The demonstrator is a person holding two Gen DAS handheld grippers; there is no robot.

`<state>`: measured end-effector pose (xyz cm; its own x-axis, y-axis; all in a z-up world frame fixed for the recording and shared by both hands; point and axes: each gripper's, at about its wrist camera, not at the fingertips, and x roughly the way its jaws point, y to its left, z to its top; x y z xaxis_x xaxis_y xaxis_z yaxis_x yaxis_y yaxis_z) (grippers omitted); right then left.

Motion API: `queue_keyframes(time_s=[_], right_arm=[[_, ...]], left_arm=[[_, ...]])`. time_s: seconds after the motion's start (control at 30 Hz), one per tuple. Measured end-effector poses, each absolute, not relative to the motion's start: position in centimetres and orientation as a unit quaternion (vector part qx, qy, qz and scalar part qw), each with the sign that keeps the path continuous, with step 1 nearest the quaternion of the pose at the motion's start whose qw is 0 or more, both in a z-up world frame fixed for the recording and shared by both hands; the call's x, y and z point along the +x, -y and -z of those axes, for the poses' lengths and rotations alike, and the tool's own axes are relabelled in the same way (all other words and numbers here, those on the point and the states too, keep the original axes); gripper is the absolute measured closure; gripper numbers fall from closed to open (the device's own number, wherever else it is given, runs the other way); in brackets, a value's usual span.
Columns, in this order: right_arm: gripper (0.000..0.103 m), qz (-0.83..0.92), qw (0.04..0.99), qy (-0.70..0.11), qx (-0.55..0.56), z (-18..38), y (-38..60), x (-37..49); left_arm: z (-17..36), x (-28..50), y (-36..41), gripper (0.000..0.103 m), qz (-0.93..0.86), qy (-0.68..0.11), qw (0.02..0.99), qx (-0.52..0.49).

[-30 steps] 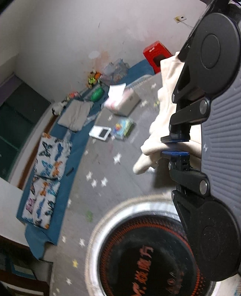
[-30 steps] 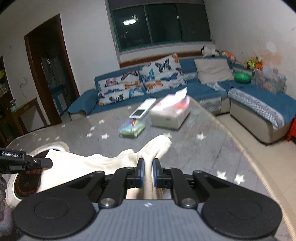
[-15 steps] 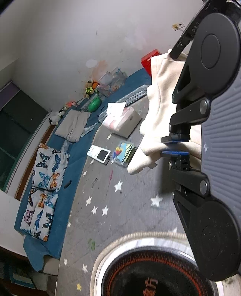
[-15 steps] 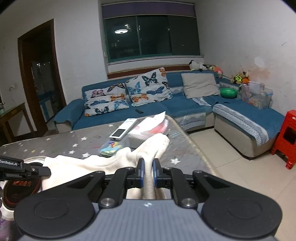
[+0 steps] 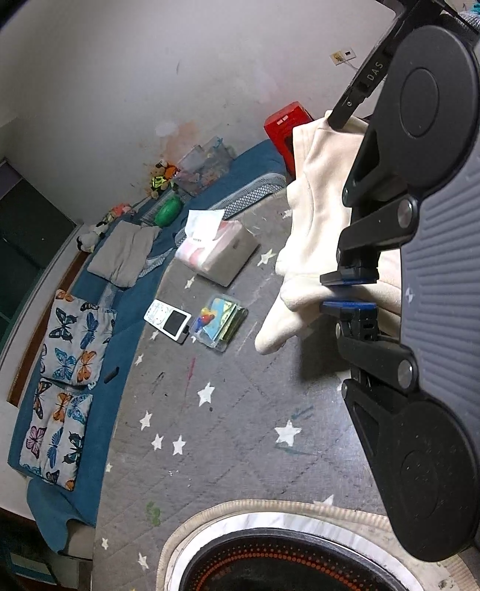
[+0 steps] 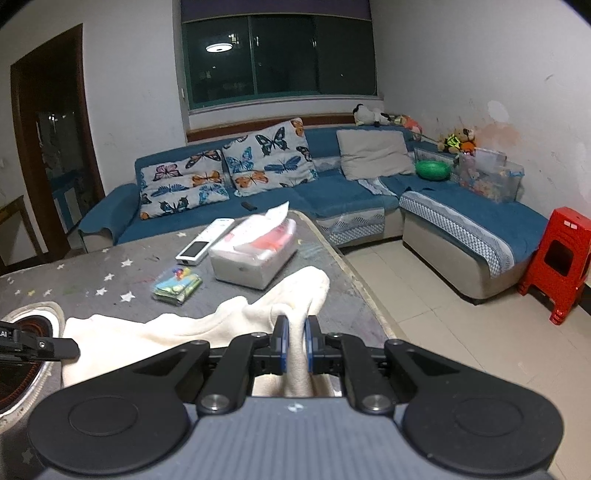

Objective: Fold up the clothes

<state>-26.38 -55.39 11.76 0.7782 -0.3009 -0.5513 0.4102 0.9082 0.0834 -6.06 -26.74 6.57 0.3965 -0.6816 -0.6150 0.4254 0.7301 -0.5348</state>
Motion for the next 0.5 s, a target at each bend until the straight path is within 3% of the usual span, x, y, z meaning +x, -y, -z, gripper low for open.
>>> queue_keyframes(time_s=[0.5], right_arm=[[0.094, 0.216, 0.914, -0.323, 0.116, -6.8, 57.4, -23.9]], left_arm=[[-3.2, -3.9, 26.8, 0.09, 0.308, -0.471, 0.817, -0.126]])
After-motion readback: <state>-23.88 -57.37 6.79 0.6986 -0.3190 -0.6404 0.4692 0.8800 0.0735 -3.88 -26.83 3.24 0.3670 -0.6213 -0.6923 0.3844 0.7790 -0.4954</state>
